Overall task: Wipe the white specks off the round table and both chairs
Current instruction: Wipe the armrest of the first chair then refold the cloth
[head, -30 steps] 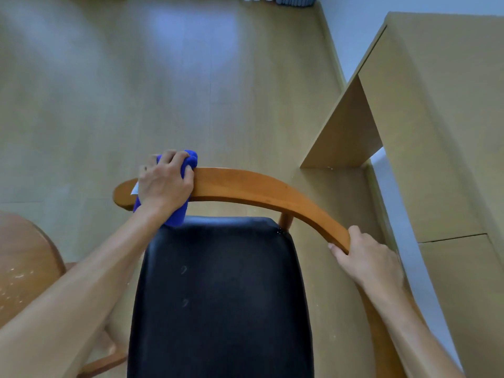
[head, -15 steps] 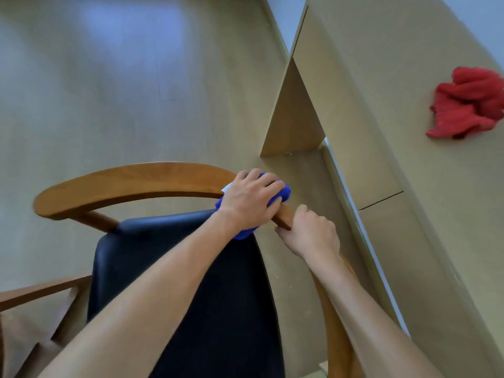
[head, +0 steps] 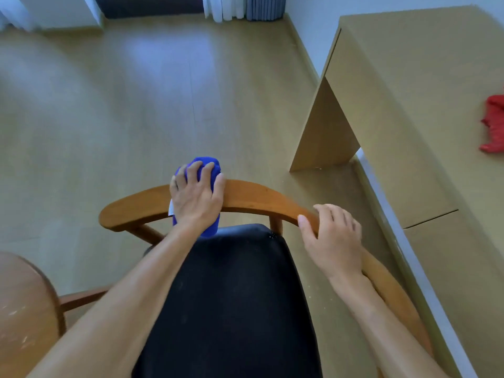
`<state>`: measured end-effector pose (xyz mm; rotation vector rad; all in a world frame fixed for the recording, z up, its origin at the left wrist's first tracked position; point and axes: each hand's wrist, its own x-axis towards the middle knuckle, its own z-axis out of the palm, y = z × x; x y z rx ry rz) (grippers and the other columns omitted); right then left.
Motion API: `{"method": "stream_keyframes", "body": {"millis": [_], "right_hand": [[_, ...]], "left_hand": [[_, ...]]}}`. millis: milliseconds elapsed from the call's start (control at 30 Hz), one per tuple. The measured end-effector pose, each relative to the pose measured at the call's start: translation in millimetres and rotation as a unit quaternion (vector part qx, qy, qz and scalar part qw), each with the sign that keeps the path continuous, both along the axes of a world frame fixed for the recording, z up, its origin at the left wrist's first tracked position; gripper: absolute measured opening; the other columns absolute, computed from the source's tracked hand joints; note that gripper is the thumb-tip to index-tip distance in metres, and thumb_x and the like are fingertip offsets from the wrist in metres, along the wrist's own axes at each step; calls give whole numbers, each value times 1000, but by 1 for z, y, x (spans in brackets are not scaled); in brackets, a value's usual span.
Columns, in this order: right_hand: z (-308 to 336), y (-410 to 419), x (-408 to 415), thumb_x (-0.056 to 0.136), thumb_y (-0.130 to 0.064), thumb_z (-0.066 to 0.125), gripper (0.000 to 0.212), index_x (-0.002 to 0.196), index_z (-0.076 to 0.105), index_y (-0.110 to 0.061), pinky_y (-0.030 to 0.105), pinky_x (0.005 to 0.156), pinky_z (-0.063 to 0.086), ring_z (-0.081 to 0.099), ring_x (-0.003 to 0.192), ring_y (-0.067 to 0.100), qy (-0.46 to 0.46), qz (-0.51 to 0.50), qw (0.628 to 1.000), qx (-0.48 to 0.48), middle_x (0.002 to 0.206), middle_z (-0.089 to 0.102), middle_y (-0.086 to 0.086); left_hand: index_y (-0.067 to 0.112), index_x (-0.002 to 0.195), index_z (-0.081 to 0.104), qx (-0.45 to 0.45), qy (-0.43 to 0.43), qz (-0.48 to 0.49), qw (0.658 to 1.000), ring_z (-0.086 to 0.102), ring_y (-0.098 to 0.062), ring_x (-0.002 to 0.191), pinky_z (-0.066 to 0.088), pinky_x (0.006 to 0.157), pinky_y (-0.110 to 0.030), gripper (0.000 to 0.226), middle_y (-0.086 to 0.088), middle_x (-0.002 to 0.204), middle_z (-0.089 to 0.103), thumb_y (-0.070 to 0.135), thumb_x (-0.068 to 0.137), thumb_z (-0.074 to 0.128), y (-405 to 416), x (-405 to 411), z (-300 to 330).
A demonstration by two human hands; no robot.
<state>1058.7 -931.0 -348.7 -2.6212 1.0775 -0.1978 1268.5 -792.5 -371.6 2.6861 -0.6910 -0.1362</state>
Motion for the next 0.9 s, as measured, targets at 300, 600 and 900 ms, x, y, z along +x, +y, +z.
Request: {"method": "stream_keyframes", "body": {"millis": [300,600,900], "right_hand": [[0,104,187,91,-59,48,71,152,23,-34,52,118,9,2,148,39,-19,139,987,79,162,3,13],[-38,174,224,89,-39,45,42,118,62,-15,51,97,41,46,124,41,-56,209,973,-78,124,60,11],[-49,47,117,90,-44,49,46,129,58,-19,49,96,43,48,124,37,-42,137,977,-155,135,54,9]], "left_hand": [[17,144,39,-144,100,143,974,20,-20,143,9,119,-40,45,-4,153,33,32,103,25,118,70,14],[25,147,33,46,71,139,987,4,-22,147,1,118,-42,46,0,159,19,36,103,25,136,73,-31],[22,148,31,65,63,121,988,8,-28,146,4,119,-44,50,-8,157,21,38,102,21,139,72,-30]]}}
